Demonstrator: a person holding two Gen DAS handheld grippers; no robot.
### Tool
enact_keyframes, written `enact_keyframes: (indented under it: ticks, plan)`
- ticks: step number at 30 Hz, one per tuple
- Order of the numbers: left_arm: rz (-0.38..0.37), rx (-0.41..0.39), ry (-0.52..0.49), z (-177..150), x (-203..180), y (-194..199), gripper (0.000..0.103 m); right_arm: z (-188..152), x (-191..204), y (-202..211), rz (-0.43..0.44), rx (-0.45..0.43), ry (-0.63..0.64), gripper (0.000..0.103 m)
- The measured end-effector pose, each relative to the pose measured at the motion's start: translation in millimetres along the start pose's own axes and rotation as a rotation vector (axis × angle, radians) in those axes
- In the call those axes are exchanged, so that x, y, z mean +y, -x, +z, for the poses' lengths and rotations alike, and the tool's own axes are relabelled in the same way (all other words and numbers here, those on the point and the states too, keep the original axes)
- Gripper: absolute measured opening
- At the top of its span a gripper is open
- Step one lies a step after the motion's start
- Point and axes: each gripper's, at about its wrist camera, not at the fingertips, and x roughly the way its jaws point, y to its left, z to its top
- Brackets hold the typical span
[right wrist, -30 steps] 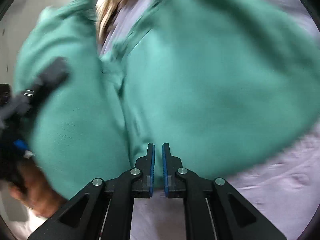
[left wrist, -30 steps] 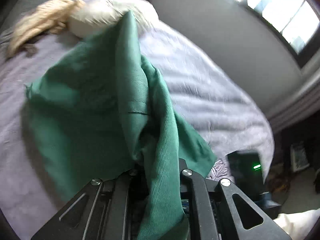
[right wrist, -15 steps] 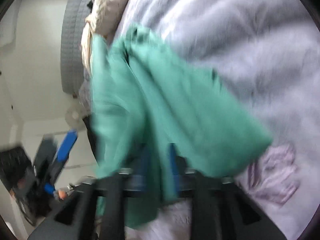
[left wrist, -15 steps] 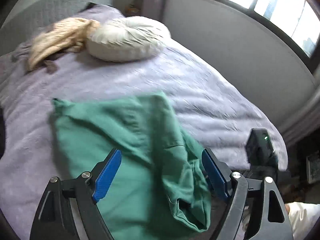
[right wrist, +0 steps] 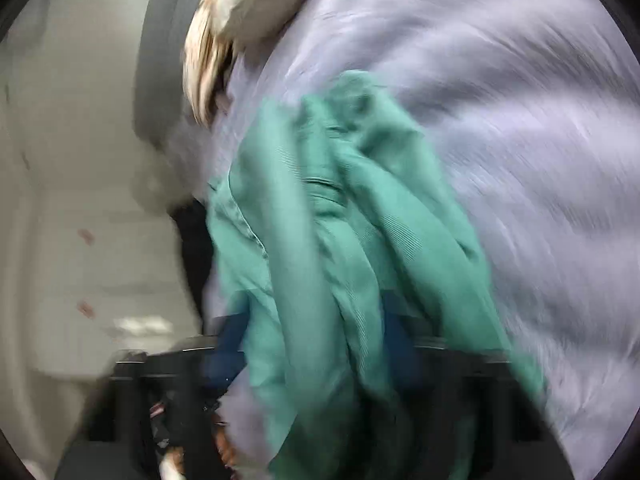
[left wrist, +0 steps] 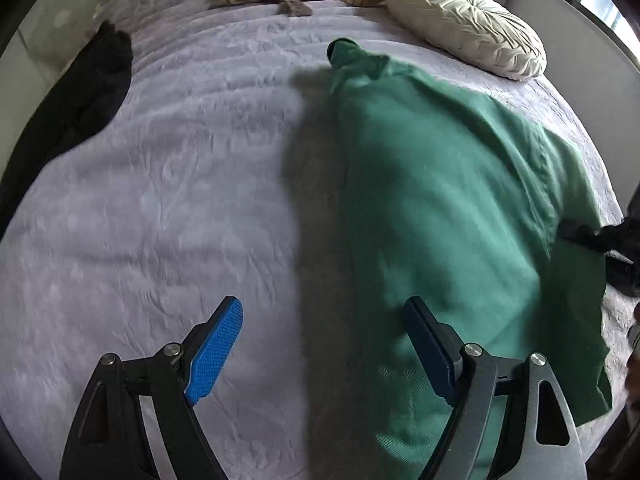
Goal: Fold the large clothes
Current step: 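Fold the shirt over once more and lay it down with both grippers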
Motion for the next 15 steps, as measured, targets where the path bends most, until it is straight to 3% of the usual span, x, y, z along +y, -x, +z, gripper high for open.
enact_keyframes:
  ticks: [1, 3, 6, 9, 11, 13, 15]
  plan:
    - [0.004, -0.002, 0.002, -2, 0, 1, 0.084, 0, 19, 7, -0.033, -0.02, 0.082, 0.009]
    - [0.006, -0.006, 0.001, -4, -4, 4, 0.084, 12, 44, 31, 0.004, -0.099, 0.186, 0.008]
    - [-0.021, -0.027, -0.016, -1, -24, 6, 0.084, 20, 48, 51, 0.034, -0.149, 0.214, 0.008]
    - [-0.025, -0.031, -0.056, -1, -43, -2, 0.084, 23, 10, 48, -0.073, -0.095, 0.166, 0.009]
    - [-0.033, -0.026, -0.057, -1, -48, -9, 0.085, 41, -25, 22, -0.127, -0.022, 0.051, 0.013]
    - [-0.024, -0.023, -0.049, -1, -45, -9, 0.089, 44, -47, 28, -0.055, -0.023, -0.056, 0.02]
    - [-0.022, -0.015, -0.054, 1, -41, -3, 0.089, 35, -49, 46, -0.048, -0.053, -0.071, 0.031]
